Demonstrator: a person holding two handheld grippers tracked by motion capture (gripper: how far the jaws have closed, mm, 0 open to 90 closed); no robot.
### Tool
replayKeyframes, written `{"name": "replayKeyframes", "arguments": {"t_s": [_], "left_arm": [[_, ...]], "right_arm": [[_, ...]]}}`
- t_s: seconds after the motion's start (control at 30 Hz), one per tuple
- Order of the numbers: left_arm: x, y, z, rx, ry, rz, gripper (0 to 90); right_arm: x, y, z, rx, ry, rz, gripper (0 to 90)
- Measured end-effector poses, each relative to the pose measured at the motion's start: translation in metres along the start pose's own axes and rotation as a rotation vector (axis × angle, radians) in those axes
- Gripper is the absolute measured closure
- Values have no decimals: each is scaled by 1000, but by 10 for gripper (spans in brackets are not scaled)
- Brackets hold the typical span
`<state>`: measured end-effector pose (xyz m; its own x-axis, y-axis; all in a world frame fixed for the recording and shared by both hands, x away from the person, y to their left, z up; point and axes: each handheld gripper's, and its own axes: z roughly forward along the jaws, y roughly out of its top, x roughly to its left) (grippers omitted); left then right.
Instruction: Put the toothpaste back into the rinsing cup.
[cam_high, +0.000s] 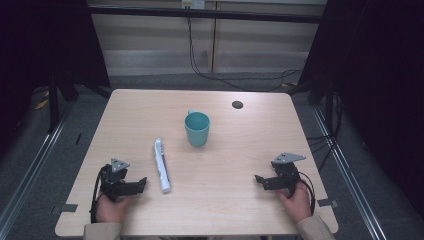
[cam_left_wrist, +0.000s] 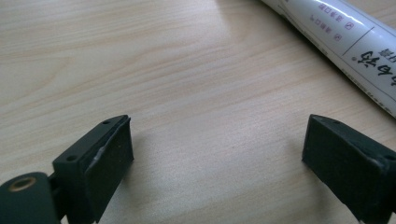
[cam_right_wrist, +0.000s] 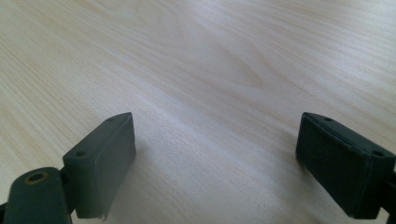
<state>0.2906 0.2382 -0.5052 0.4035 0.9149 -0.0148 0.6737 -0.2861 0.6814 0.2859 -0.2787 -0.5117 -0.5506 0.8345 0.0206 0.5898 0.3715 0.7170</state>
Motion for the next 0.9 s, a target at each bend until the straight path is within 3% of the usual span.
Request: {"name": "replayKeyframes", "arguments": {"t_s": [0.33, 0.47, 0.67, 0.77, 0.9], "left_arm": [[0, 10, 0, 77, 16, -16, 93], [7, 17, -5, 95, -49, -62, 275], [6, 39, -11, 136, -49, -98, 271], [3, 52, -10, 162, -82, -142, 288], [-4, 68, -9, 190, -92, -141, 328]], "right_arm": [[0, 0, 0, 0, 0, 2, 114], [0, 0, 0, 0, 0, 2, 114], [0, 0, 0, -1, 0, 3, 115], [0, 0, 0, -1, 0, 3, 114], [0, 0, 0, 0, -1, 5, 114]]}}
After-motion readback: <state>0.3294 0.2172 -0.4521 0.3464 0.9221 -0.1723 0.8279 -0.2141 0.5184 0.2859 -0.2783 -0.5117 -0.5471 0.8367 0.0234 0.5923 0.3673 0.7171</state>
